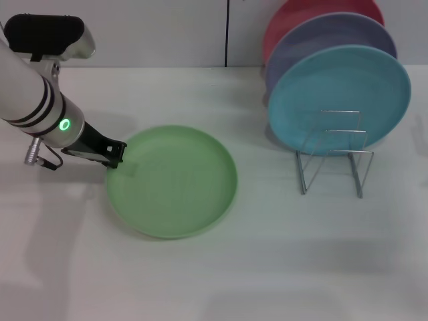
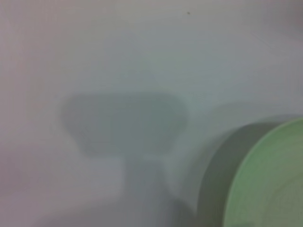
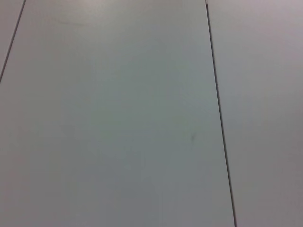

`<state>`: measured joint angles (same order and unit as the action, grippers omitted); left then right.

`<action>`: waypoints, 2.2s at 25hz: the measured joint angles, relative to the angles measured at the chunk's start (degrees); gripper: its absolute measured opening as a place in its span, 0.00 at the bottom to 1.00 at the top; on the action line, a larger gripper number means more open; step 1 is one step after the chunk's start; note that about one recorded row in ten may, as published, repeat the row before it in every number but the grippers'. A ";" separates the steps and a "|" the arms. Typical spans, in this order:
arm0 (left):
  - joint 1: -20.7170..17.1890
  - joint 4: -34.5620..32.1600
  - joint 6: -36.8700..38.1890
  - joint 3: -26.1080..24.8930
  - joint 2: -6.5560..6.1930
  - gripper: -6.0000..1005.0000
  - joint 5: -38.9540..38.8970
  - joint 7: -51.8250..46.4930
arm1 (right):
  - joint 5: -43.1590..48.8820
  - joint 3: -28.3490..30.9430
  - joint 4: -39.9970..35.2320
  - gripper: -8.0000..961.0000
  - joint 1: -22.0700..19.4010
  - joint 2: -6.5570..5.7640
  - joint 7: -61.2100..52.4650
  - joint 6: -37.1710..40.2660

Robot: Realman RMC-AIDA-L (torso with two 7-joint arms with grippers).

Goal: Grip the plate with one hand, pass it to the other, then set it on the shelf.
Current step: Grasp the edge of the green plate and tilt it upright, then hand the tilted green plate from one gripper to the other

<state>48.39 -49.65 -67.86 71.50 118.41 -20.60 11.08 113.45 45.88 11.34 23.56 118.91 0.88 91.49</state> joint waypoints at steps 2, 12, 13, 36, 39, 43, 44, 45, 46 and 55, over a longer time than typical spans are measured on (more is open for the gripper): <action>-0.64 -0.78 -0.17 -0.01 0.00 0.04 -0.18 0.22 | -0.08 0.00 0.00 0.72 0.00 0.00 0.00 0.00; -6.76 -5.57 -0.35 -5.16 -0.33 0.04 -9.05 7.79 | -0.17 0.08 -0.01 0.72 0.37 0.12 -0.08 -0.56; -7.54 -6.10 -0.21 -5.57 -0.32 0.04 -9.91 8.50 | -0.17 0.08 0.04 0.72 0.37 0.14 -0.27 -0.55; -30.07 -0.59 15.00 -10.71 0.19 0.04 -66.31 59.92 | 0.27 -11.22 7.15 0.72 0.27 0.38 -3.00 0.55; -30.82 3.88 14.88 -10.91 0.22 0.04 -76.21 70.72 | 0.33 -13.04 8.39 0.72 0.54 0.38 -2.98 0.62; -31.09 10.77 13.69 -10.57 0.39 0.03 -89.59 85.15 | 0.46 -15.62 10.13 0.72 1.03 0.37 -2.53 0.00; -30.94 12.70 13.04 -10.55 0.42 0.03 -92.38 88.61 | 0.46 -16.15 10.40 0.72 1.21 0.38 -2.40 -0.40; -30.67 14.70 12.27 -10.55 0.43 0.03 -95.30 92.19 | 0.46 -16.64 10.68 0.72 1.39 0.40 -2.31 -0.85; -30.29 16.59 11.54 -10.54 0.43 0.03 -97.51 95.23 | 0.47 -17.14 10.97 0.72 1.64 0.40 -2.27 -1.75; -27.94 30.31 3.23 -10.79 0.54 0.03 -114.15 114.82 | 0.47 -19.21 13.03 0.72 3.50 0.43 -2.22 -7.54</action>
<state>20.45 -19.34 -64.64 60.71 118.95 -134.75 125.90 113.92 26.67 24.37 27.06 119.35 -1.35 83.95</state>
